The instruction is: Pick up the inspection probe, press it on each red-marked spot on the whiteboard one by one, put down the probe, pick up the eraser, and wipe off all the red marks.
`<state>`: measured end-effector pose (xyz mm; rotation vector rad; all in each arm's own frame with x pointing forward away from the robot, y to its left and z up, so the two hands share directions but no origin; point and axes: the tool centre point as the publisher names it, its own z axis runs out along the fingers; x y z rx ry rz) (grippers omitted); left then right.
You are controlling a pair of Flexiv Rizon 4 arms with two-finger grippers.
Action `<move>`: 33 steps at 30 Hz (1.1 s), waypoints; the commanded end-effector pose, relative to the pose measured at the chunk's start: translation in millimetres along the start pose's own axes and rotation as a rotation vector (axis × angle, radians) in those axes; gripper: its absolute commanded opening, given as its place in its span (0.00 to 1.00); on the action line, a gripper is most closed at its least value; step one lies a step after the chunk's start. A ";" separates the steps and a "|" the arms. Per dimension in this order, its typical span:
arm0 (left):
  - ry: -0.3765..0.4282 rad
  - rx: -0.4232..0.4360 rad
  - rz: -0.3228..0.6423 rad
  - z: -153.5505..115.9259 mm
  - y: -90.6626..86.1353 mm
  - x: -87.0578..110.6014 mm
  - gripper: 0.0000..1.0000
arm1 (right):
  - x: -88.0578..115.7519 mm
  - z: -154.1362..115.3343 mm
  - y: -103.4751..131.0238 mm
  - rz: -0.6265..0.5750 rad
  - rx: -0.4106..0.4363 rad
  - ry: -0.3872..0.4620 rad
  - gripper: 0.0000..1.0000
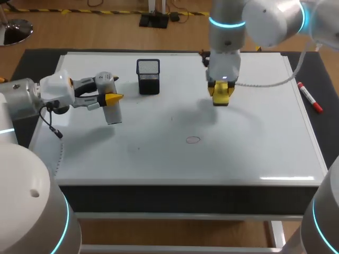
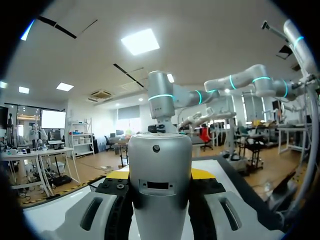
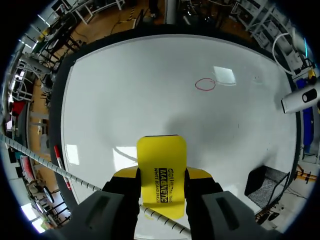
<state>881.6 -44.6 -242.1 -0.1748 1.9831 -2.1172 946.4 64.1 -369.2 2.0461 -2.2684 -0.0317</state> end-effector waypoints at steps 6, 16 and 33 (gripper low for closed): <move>0.000 0.004 0.001 -0.2 0.0 -0.3 0.00 | -52.8 8.8 72.7 -0.009 0.076 -0.009 0.00; 0.000 0.004 0.001 -0.2 0.0 -0.3 0.00 | -91.6 28.1 118.4 -0.004 0.060 -0.009 0.00; 0.000 0.004 0.001 -0.2 0.0 -0.3 0.00 | -94.7 54.0 128.4 -0.012 0.033 -0.029 0.00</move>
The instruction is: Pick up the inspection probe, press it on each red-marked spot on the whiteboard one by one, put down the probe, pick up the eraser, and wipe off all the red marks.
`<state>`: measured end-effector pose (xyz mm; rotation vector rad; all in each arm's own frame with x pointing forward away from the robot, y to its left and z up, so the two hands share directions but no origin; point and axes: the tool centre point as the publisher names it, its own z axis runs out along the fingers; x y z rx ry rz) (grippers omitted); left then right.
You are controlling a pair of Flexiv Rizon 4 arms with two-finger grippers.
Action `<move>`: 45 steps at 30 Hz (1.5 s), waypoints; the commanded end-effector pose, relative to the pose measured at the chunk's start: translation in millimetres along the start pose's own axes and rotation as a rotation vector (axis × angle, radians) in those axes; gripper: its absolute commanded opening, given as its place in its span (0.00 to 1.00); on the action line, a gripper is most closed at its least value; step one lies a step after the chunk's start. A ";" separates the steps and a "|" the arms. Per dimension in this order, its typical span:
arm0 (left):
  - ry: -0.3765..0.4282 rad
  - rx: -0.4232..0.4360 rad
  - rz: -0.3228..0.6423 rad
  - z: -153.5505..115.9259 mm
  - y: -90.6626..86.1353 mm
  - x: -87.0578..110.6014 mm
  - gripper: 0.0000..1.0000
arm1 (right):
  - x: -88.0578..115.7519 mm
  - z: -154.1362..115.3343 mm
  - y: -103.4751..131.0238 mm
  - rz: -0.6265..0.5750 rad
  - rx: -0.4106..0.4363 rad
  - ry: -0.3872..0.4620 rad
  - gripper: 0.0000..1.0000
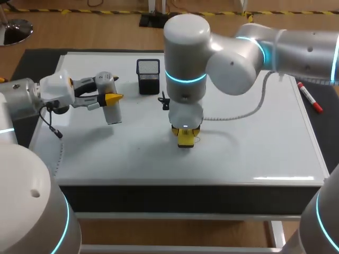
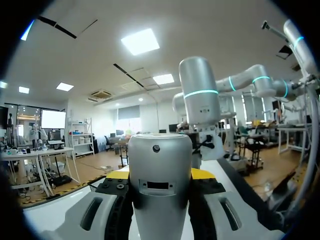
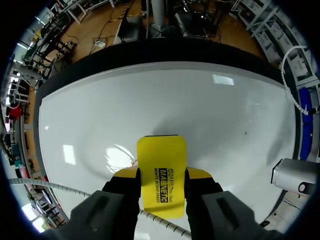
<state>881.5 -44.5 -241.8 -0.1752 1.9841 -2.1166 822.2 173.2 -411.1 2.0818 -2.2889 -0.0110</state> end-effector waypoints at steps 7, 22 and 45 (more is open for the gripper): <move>0.000 0.005 0.002 -0.1 0.2 -0.4 0.00 | 7.2 12.8 -4.3 -0.016 -0.010 -0.010 0.00; 0.000 0.005 0.002 -0.1 0.2 -0.4 0.00 | 22.2 22.1 -13.2 0.007 -0.026 0.007 0.00; 0.000 0.005 0.002 -0.1 0.2 -0.4 0.00 | 80.4 26.1 -30.9 0.131 -0.021 0.043 0.00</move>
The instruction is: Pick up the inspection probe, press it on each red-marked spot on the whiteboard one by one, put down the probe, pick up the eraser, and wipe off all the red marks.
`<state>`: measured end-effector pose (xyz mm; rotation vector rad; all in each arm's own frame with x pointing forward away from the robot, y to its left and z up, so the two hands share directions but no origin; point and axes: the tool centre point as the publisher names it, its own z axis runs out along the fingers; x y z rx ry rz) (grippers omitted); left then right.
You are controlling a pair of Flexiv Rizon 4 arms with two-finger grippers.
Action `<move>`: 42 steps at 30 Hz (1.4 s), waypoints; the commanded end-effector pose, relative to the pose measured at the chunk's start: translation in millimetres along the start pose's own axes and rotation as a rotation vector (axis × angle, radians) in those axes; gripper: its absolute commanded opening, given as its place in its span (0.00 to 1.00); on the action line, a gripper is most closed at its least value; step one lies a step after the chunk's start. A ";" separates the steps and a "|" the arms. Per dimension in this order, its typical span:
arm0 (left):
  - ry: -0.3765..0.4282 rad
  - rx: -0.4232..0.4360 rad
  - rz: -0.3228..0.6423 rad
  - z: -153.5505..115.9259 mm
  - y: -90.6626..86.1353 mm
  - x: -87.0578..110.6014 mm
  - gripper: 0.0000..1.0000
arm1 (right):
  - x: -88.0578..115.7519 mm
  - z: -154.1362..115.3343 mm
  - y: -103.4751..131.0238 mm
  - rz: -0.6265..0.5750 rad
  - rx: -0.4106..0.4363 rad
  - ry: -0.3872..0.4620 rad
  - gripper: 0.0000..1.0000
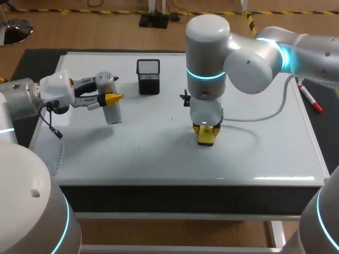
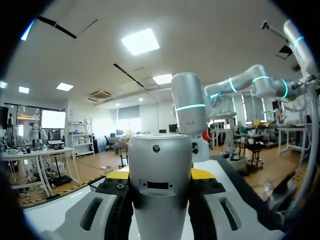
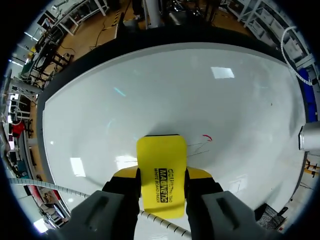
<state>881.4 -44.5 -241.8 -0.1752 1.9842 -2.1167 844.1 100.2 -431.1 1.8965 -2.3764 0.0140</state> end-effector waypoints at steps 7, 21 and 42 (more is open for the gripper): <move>0.000 0.005 0.002 -0.2 0.3 -0.4 0.00 | 7.4 -16.5 -0.9 -0.001 0.035 -0.032 0.00; 0.000 0.005 0.002 -0.2 0.3 -0.4 0.00 | -48.9 -34.2 37.1 -0.161 0.065 -0.082 0.00; 0.000 0.005 0.002 -0.2 0.3 -0.4 0.00 | -46.3 3.1 52.1 -0.203 -0.022 -0.038 0.00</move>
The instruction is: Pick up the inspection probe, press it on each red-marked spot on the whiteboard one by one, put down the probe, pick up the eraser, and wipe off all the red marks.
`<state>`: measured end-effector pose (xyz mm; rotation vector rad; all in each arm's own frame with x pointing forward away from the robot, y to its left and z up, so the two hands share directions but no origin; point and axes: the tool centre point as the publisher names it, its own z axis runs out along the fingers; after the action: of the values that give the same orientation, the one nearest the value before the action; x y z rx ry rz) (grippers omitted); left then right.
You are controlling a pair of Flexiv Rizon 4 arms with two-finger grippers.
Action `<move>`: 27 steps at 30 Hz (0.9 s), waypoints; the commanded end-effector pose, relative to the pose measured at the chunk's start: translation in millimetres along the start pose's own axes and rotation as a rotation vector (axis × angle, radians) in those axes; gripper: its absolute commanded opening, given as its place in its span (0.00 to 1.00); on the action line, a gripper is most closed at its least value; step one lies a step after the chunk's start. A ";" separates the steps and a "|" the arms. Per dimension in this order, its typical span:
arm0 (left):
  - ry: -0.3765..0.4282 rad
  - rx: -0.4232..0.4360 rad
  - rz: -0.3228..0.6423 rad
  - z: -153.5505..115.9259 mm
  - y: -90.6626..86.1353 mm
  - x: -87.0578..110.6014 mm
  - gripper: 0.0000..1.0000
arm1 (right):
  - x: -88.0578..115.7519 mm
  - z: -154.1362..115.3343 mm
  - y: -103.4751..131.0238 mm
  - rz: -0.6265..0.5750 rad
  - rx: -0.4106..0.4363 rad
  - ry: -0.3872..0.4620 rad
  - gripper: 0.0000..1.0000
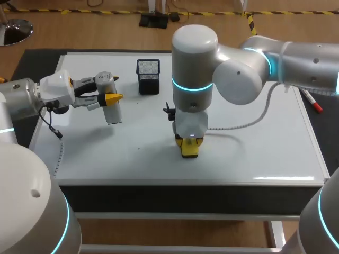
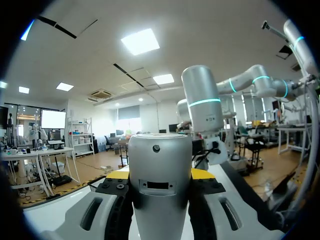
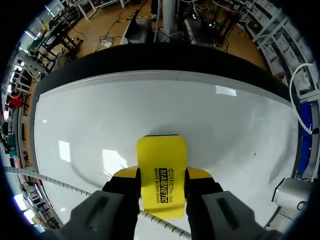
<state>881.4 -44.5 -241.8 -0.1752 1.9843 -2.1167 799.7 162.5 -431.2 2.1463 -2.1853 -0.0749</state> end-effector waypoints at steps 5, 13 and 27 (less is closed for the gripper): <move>0.000 0.005 0.002 -0.2 0.2 -0.4 0.00 | 19.6 7.2 -7.9 0.041 -0.005 0.023 0.00; 0.000 0.005 0.002 -0.2 0.2 -0.4 0.00 | 49.2 7.5 -19.3 0.120 0.001 0.039 0.00; 0.000 0.005 0.002 -0.2 0.2 -0.4 0.00 | 75.5 -22.8 -47.4 0.183 0.035 0.013 0.00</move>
<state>881.4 -44.5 -241.8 -0.1752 1.9842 -2.1168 845.6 93.2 -424.5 1.9373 -2.3823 -0.0121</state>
